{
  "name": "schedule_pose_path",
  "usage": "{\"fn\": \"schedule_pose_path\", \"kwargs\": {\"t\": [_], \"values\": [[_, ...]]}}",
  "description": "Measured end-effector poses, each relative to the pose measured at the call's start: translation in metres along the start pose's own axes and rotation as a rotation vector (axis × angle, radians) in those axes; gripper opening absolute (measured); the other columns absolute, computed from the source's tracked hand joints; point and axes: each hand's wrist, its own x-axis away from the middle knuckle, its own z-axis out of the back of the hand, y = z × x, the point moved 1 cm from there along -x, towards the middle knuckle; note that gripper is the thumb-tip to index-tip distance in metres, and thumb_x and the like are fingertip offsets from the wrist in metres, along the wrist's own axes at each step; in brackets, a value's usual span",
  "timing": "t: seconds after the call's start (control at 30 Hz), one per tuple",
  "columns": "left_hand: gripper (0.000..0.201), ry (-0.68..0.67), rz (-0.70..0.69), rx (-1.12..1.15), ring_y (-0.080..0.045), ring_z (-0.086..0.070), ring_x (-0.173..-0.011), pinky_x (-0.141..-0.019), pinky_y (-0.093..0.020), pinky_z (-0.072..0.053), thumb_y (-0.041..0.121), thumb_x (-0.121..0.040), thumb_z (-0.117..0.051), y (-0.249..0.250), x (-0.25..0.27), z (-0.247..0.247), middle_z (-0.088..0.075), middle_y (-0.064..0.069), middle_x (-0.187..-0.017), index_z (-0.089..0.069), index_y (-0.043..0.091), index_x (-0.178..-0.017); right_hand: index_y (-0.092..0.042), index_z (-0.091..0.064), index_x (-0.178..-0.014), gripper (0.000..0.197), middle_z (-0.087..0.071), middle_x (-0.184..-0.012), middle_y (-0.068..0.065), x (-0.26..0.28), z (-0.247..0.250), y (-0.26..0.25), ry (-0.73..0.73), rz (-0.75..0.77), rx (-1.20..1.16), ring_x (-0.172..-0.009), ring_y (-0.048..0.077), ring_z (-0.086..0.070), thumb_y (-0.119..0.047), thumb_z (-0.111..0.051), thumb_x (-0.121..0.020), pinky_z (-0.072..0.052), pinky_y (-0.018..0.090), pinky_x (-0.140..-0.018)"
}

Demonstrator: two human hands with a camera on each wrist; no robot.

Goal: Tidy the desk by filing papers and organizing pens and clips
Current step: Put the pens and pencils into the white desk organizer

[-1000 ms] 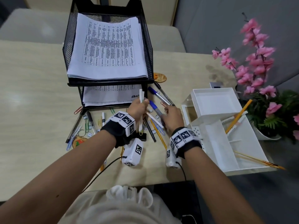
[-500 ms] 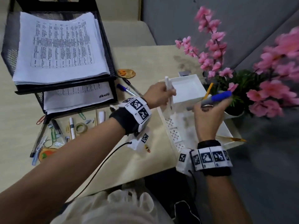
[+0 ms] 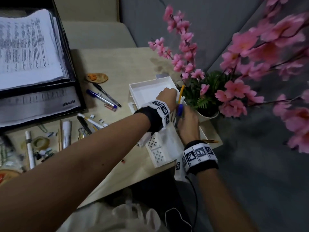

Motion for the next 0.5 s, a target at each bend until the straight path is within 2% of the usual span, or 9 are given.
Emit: {"fn": "schedule_pose_path", "kwargs": {"t": [0.03,0.07,0.13,0.2,0.27,0.33,0.4,0.43,0.5], "values": [[0.027,0.002,0.001,-0.041,-0.040,-0.056,-0.106,-0.076,-0.041,-0.044,0.018,-0.093,-0.051,0.002,-0.001,0.000,-0.057,-0.023,-0.108,-0.050,-0.004,-0.110,-0.006,-0.047,-0.125,0.038,-0.060,-0.111,0.020,0.000,-0.003,0.002,-0.019,0.005,0.026,-0.103,0.035,-0.057,0.001,-0.047,-0.087,-0.049,0.040,-0.082],[0.038,-0.013,0.000,-0.075,-0.041,-0.056,-0.105,-0.075,-0.042,-0.044,0.012,-0.091,-0.052,0.001,-0.001,0.001,-0.054,-0.026,-0.117,-0.041,-0.004,-0.124,-0.005,-0.046,-0.126,0.039,-0.060,-0.114,0.020,0.000,-0.006,0.003,-0.044,-0.004,0.031,-0.106,0.034,-0.057,-0.001,-0.047,-0.088,-0.048,0.039,-0.084],[0.050,-0.055,-0.015,-0.067,-0.040,-0.060,-0.093,-0.071,-0.040,-0.045,0.005,-0.089,-0.054,-0.003,-0.002,0.003,-0.051,-0.026,-0.120,-0.032,0.000,-0.134,-0.003,-0.045,-0.127,0.041,-0.058,-0.118,0.021,0.002,-0.009,0.005,-0.080,-0.037,0.044,-0.110,0.034,-0.055,-0.001,-0.050,-0.087,-0.045,0.038,-0.087],[0.047,-0.079,-0.006,0.008,-0.032,-0.056,-0.075,-0.077,-0.038,-0.049,0.007,-0.089,-0.056,-0.011,-0.003,0.007,-0.050,-0.025,-0.124,-0.038,0.002,-0.133,-0.001,-0.046,-0.125,0.040,-0.056,-0.121,0.021,0.005,-0.006,0.001,-0.056,-0.074,0.030,-0.115,0.034,-0.052,0.003,-0.053,-0.086,-0.043,0.036,-0.091],[0.046,-0.069,0.020,0.117,-0.030,-0.056,-0.075,-0.079,-0.036,-0.051,0.015,-0.089,-0.059,-0.023,-0.001,0.013,-0.052,-0.024,-0.120,-0.042,0.004,-0.131,-0.002,-0.047,-0.126,0.039,-0.053,-0.126,0.019,0.008,0.003,-0.013,0.030,-0.118,-0.041,-0.120,0.032,-0.049,0.005,-0.050,-0.087,-0.039,0.035,-0.096],[0.043,-0.012,0.046,0.266,-0.024,-0.061,-0.061,-0.062,-0.029,-0.054,0.020,-0.091,-0.058,-0.038,0.006,0.023,-0.054,-0.021,-0.103,-0.043,0.006,-0.128,-0.003,-0.049,-0.124,0.035,-0.053,-0.125,0.017,0.007,0.013,-0.035,0.157,-0.119,-0.114,-0.118,0.027,-0.050,0.001,-0.045,-0.090,-0.037,0.027,-0.093],[0.033,0.088,0.074,0.396,-0.014,-0.055,-0.044,-0.042,-0.015,-0.047,0.020,-0.091,-0.056,-0.058,0.017,0.036,-0.058,-0.016,-0.089,-0.048,0.006,-0.121,-0.002,-0.052,-0.120,0.035,-0.055,-0.117,0.018,0.004,0.016,-0.063,0.236,-0.040,-0.201,-0.105,0.021,-0.051,0.005,-0.043,-0.087,-0.029,0.016,-0.081],[0.027,0.136,0.098,0.439,-0.011,-0.054,-0.039,-0.036,-0.012,-0.043,0.020,-0.091,-0.055,-0.070,0.023,0.044,-0.061,-0.014,-0.081,-0.051,0.007,-0.115,0.000,-0.053,-0.118,0.037,-0.056,-0.112,0.019,0.001,0.013,-0.079,0.241,0.017,-0.253,-0.097,0.018,-0.050,0.009,-0.043,-0.083,-0.027,0.013,-0.076],[0.011,0.205,0.182,0.512,-0.003,-0.050,-0.029,-0.031,-0.012,-0.037,0.017,-0.090,-0.053,-0.100,0.039,0.056,-0.063,-0.009,-0.067,-0.055,0.011,-0.100,0.001,-0.056,-0.111,0.034,-0.059,-0.104,0.020,-0.005,-0.001,-0.112,0.204,0.135,-0.332,-0.091,0.022,-0.052,0.010,-0.042,-0.081,-0.029,0.016,-0.073]]}}
